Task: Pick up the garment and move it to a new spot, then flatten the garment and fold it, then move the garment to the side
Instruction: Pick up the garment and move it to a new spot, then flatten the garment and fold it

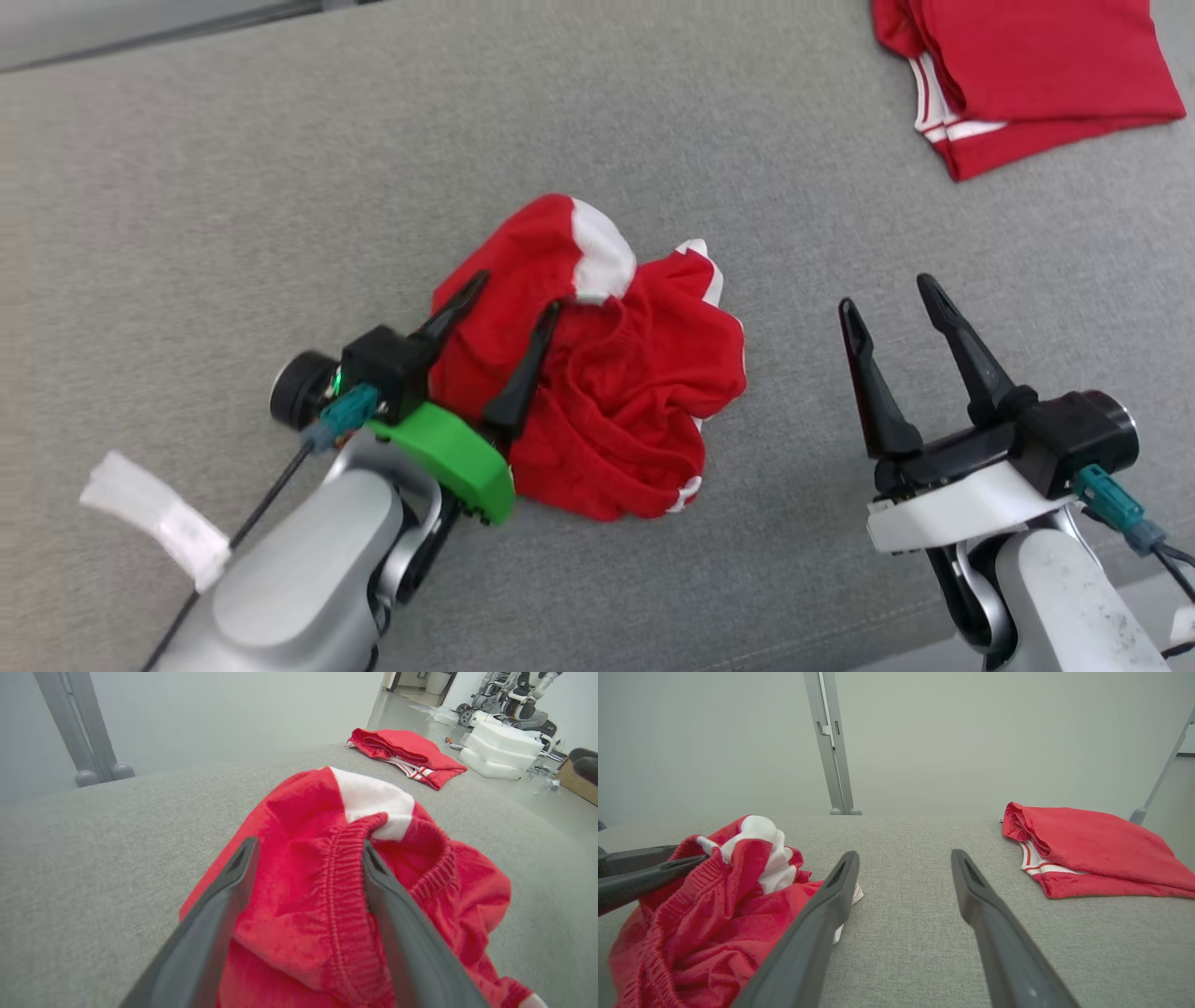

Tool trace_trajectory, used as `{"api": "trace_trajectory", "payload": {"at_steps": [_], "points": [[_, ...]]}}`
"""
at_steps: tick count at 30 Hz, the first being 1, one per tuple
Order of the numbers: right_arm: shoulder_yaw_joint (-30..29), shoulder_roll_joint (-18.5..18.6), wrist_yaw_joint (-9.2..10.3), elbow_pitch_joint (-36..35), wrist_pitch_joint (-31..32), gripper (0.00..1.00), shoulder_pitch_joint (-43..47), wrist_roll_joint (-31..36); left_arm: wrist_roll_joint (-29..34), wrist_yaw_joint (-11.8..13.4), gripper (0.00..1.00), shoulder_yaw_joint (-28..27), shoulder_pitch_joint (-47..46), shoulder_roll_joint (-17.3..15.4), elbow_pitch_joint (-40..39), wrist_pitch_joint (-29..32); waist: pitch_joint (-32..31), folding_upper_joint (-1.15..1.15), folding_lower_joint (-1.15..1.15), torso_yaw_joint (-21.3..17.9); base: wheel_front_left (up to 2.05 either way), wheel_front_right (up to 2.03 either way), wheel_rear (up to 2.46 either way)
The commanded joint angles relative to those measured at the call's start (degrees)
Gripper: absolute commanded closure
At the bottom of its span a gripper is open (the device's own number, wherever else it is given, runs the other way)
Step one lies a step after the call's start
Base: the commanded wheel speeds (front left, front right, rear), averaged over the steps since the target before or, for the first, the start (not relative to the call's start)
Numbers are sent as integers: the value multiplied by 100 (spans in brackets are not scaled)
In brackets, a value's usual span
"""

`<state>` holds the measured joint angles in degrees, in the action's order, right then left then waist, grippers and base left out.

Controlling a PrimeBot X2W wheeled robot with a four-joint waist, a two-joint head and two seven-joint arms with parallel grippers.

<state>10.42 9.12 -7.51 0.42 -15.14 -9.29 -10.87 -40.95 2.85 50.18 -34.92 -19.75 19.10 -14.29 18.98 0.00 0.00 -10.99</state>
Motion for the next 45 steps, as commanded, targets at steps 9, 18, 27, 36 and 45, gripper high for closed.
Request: {"api": "trace_trajectory", "payload": {"at_steps": [9, 18, 27, 36, 45], "points": [[80, 105, 6, 192, 1, 0, 414, 33, 193, 604, 0, -1458, 1902, 264, -1290, -88, -1234, 0, 0, 947, 0, 0, 0], [46, 7, 6, 290, 1, 0, 806, 9, 976, 512, 0, -2911, 3820, 929, -2090, -89, -1904, 0, 0, 1094, 0, 0, 0], [-347, -176, 6, 189, 2, 0, 1179, 141, 2338, 104, 0, -4096, 4487, 1518, -2550, -89, -2034, 0, 0, 1154, 0, 0, 0], [-457, -283, 6, 339, 2, 0, 1468, 230, 3249, -220, 0, -4332, 4871, 1678, -2469, -84, -2099, 0, 0, 1126, 0, 0, 0], [-424, -249, 6, 403, 1, 0, 1449, 224, 3279, -112, 0, -4209, 4830, 1686, -2438, -84, -2113, 0, 0, 1122, 0, 0, 0]]}}
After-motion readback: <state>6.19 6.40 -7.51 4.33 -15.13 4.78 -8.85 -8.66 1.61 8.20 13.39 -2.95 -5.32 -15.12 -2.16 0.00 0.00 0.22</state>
